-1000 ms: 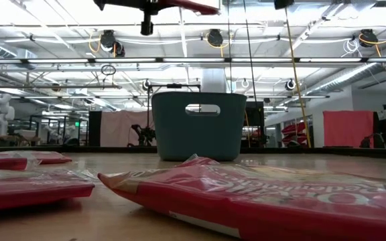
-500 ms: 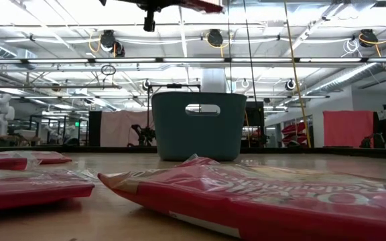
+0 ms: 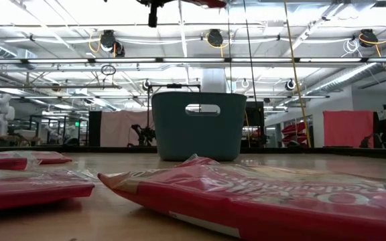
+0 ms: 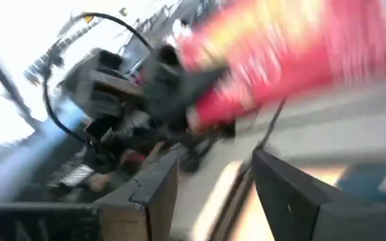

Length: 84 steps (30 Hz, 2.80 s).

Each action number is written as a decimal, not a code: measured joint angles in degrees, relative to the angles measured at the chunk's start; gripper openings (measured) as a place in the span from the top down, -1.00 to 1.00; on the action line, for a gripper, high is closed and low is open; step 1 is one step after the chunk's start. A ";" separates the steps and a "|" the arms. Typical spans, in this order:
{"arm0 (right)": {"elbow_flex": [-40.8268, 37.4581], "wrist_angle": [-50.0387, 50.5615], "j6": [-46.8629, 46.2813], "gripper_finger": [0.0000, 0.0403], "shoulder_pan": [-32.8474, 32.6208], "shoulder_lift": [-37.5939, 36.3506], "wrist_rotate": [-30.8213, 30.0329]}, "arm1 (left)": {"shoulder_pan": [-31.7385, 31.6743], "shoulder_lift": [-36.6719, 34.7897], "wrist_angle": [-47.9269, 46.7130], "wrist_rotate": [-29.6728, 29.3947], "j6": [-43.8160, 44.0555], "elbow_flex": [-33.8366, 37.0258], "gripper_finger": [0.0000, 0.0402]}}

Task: Sort popcorn bags into baskets
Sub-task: Put the red popcorn bag into the blue bin

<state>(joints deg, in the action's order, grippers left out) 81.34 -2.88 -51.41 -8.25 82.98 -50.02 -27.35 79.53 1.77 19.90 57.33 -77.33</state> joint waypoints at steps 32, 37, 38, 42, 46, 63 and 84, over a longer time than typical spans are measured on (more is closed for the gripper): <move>8.67 27.95 21.74 0.15 -2.61 -4.73 5.10 | 10.04 -0.60 45.92 -15.28 36.51 31.53 0.79; 21.55 34.54 53.38 0.14 -2.25 6.16 6.43 | 10.11 -0.60 43.91 -12.12 38.39 31.53 0.79; 23.02 34.48 58.51 0.14 -2.25 8.10 5.11 | 10.12 -0.60 43.90 -11.81 38.39 31.53 0.79; 25.56 34.43 75.77 0.14 -2.25 13.41 1.78 | 10.14 -0.60 43.94 -11.72 38.83 31.53 0.79; 25.56 38.07 78.71 0.14 -2.45 15.89 -1.42 | 9.64 -0.60 43.93 -11.77 39.00 31.53 0.79; 24.83 43.89 94.17 0.20 3.40 16.81 -4.81 | 8.89 -0.60 39.44 -12.75 39.22 31.53 0.79; 24.77 48.13 93.10 0.20 6.40 17.11 0.87 | 6.33 -0.60 39.59 -5.50 39.24 31.51 0.79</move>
<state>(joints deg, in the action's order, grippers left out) 106.10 45.25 41.69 -1.84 100.09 -49.15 -21.02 78.94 41.36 14.40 96.57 -45.82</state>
